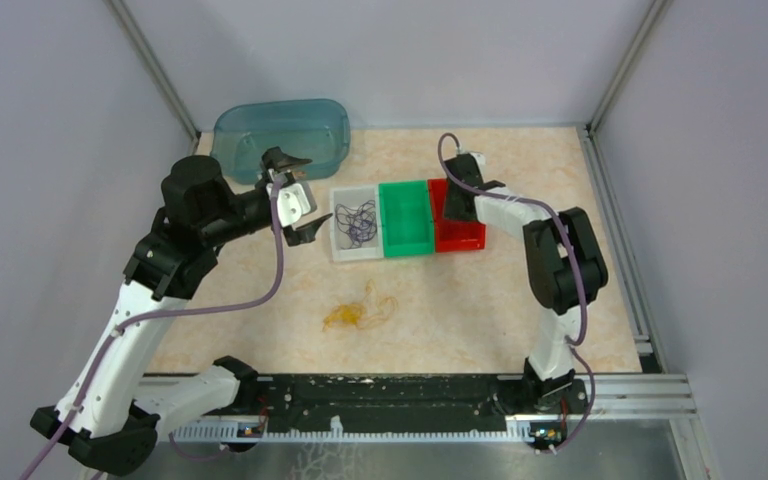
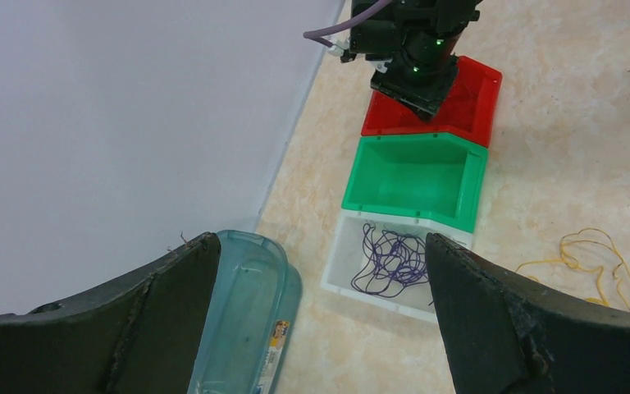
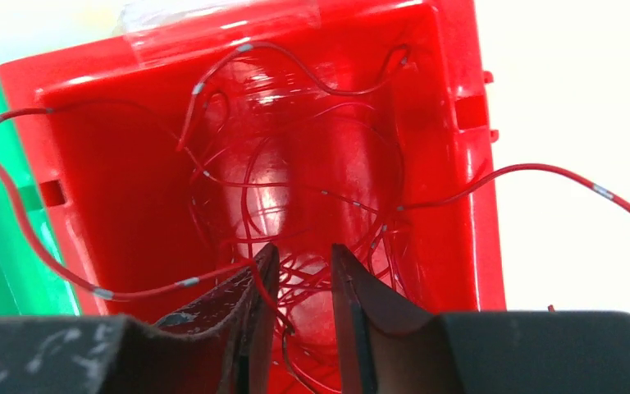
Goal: Untangle the cables
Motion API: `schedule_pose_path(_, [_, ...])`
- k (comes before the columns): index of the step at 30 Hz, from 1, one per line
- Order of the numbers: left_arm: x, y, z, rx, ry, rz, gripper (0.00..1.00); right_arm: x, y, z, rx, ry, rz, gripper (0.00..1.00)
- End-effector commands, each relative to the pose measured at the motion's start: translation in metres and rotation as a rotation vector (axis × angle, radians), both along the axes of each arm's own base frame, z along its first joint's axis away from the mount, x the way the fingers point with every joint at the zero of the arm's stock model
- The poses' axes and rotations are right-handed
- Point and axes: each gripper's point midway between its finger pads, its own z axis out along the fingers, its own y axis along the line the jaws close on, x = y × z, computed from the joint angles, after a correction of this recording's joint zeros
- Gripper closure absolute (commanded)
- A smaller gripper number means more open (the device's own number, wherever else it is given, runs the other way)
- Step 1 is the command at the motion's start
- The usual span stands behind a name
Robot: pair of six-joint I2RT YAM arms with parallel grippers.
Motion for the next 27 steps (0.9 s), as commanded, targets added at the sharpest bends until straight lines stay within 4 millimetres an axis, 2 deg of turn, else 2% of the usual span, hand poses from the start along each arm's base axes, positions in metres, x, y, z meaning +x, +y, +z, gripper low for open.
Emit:
schedule_pose_path(1, [-0.003, -0.003, 0.012, -0.028, -0.032, -0.028, 0.0, 0.013, 0.015, 0.07, 0.069, -0.128, 0.063, 0.66])
schedule_pose_path(2, [-0.003, -0.003, 0.012, -0.027, -0.032, -0.028, 0.0, 0.013, 0.019, 0.081, 0.092, -0.144, 0.077, 0.63])
schedule_pose_path(5, [-0.003, -0.003, 0.013, -0.029, -0.035, -0.032, 0.0, 0.013, 0.025, 0.109, 0.12, -0.168, 0.109, 0.61])
schedule_pose_path(10, [-0.005, -0.003, 0.016, -0.031, -0.043, -0.035, 0.0, 0.01, 0.021, 0.136, 0.105, -0.173, 0.114, 0.59])
schedule_pose_path(13, [-0.006, -0.002, 0.016, -0.026, -0.046, -0.037, 0.01, 0.007, 0.015, 0.142, 0.091, -0.178, 0.106, 0.55])
schedule_pose_path(19, [-0.007, -0.002, 0.017, -0.024, -0.052, -0.043, 0.01, 0.0, -0.003, 0.14, 0.066, -0.157, 0.082, 0.51])
schedule_pose_path(20, [-0.007, -0.003, 0.017, -0.024, -0.052, -0.044, 0.01, -0.003, -0.008, 0.15, 0.086, -0.18, 0.07, 0.51])
schedule_pose_path(23, [-0.008, -0.003, 0.018, -0.021, -0.056, -0.048, 0.01, -0.008, -0.034, 0.159, 0.126, -0.223, -0.008, 0.51])
schedule_pose_path(27, [-0.009, -0.003, 0.018, -0.018, -0.06, -0.052, 0.01, -0.014, -0.062, 0.159, 0.206, -0.27, -0.083, 0.49])
